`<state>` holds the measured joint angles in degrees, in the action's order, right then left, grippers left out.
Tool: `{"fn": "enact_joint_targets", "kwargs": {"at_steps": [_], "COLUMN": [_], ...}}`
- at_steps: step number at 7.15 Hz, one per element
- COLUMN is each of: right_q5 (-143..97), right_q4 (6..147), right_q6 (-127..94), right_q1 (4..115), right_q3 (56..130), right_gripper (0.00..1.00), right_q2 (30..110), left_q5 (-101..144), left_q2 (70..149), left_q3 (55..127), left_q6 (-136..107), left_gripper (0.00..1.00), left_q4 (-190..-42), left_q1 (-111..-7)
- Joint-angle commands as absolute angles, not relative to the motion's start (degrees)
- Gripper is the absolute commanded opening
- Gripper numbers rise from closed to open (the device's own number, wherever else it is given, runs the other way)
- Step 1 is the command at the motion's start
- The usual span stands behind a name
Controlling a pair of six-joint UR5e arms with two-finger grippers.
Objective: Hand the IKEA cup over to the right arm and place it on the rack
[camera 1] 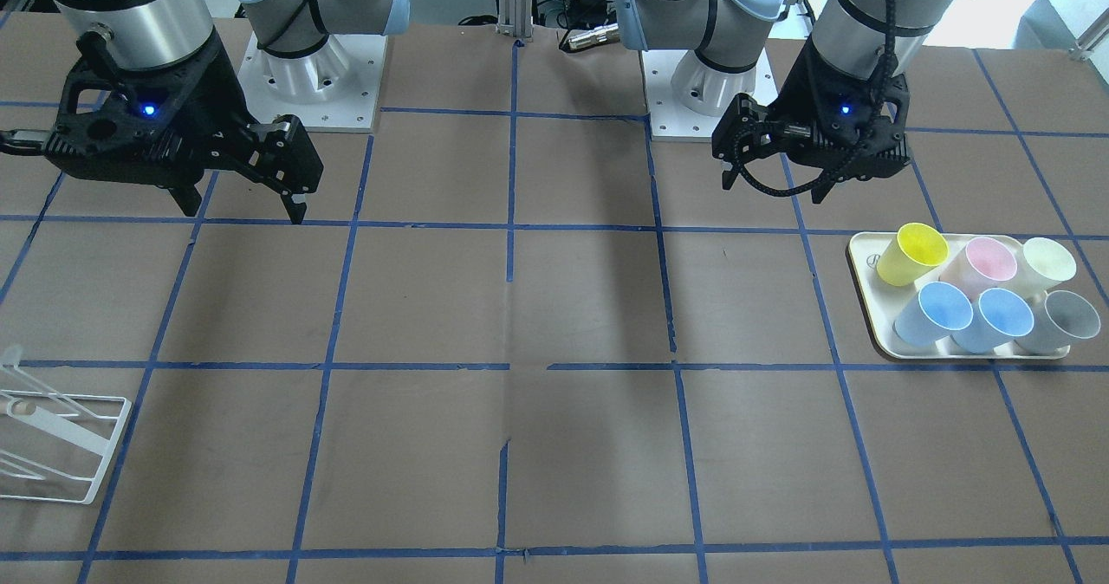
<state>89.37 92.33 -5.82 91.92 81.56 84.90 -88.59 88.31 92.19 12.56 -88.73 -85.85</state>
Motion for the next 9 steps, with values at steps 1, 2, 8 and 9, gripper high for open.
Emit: {"fn": "enact_joint_targets", "kwargs": {"at_steps": [1, 2, 8, 9], "right_q5": [87.3, 87.7, 87.5, 87.6], "right_q4": [92.5, 92.5, 92.3, 92.0], "right_q6": [-6.2, -6.2, -6.2, -6.2], "right_q1": [91.8, 91.9, 91.8, 91.8], "right_q3": [81.6, 81.6, 81.7, 81.7], "right_gripper": [1.0, 1.0, 1.0, 1.0], "right_q2": [84.9, 84.9, 84.8, 84.8], "left_q5": [-89.1, -89.0, -90.6, -90.8], "left_q2": [88.3, 88.6, 93.9, 95.9], "left_q3": [91.4, 91.5, 92.7, 92.8], "left_q6": [16.5, 20.5, 56.9, 62.9], "left_gripper": [1.0, 1.0, 1.0, 1.0], "left_q4": [-88.9, -88.8, -86.8, -82.7], "left_q1": [-81.3, -77.4, -59.0, -57.8]}}
